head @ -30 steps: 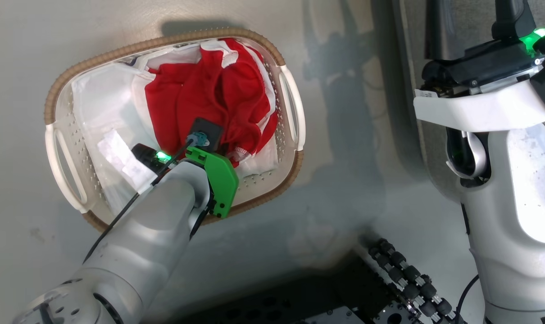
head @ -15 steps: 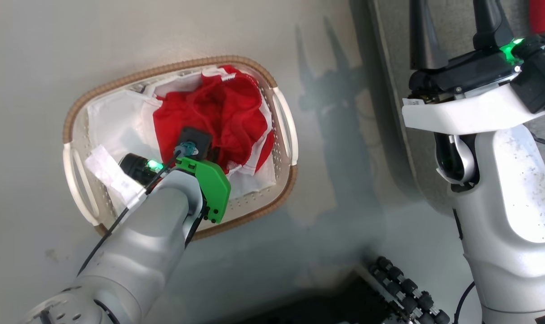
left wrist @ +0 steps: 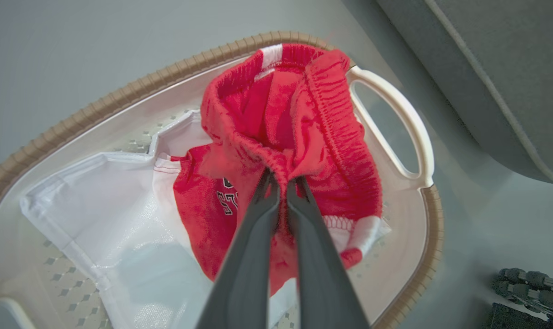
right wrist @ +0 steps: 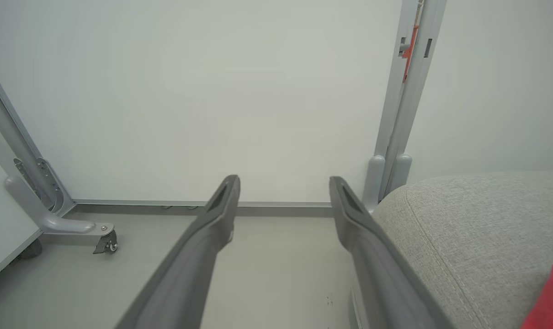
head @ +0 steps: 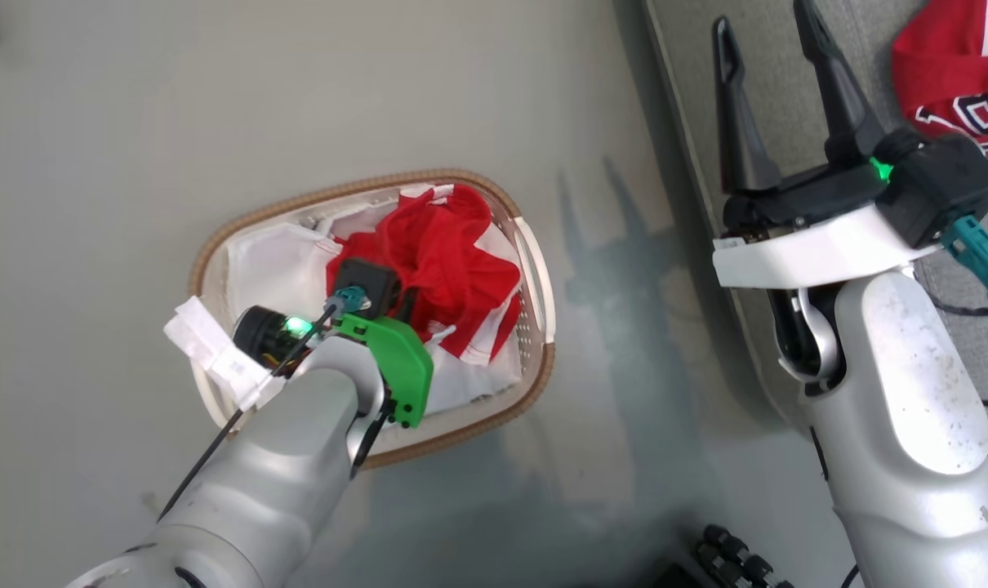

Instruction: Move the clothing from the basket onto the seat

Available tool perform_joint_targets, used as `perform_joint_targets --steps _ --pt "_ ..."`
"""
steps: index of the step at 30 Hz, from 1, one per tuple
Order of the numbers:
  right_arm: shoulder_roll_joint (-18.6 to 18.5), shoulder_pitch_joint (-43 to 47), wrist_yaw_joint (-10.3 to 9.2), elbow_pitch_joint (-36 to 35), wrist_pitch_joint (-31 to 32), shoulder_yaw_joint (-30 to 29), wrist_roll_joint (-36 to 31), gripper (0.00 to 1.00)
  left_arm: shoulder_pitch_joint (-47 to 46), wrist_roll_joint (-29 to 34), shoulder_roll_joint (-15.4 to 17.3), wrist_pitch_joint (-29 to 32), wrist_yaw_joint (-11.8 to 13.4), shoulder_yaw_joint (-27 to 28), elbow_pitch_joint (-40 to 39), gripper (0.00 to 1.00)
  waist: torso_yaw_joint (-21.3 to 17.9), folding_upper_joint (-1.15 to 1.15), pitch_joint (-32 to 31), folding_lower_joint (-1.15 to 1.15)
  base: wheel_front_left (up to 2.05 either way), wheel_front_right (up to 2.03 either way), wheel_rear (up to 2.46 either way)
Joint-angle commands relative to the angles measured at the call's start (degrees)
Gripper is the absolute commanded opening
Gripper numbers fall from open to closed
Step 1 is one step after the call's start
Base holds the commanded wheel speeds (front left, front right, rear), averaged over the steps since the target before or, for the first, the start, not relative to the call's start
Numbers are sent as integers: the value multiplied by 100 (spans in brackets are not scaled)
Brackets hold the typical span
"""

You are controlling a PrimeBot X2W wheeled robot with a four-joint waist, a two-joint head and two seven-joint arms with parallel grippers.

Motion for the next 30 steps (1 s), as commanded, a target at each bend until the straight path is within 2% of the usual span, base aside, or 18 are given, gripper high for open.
perform_joint_targets --steps 1,5,6,11,19,30 --pt "-23 123 -8 45 -27 -32 -41 100 47 119 25 -34 71 94 -127 0 225 0 -351 0 0 0 0" --pt "-33 306 -8 129 -27 -94 -93 100 207 467 118 -37 190 505 -534 0 366 0 -619 0 0 0 0" --pt "-47 394 -8 163 -27 -123 -91 100 304 663 152 -38 240 748 -754 0 437 0 -753 0 0 0 0" --pt "-57 623 -8 271 -27 -152 -101 100 708 1209 259 -38 291 1384 -1232 0 582 0 -1138 0 0 0 0" --pt "-71 997 -8 397 -27 -167 -101 100 1367 1888 278 -38 179 2230 -1653 0 758 0 -1686 0 0 0 0" --pt "-83 1499 -8 538 -27 -189 -72 100 2031 2768 278 -40 -41 3084 -2289 0 871 0 -2323 0 0 0 0"
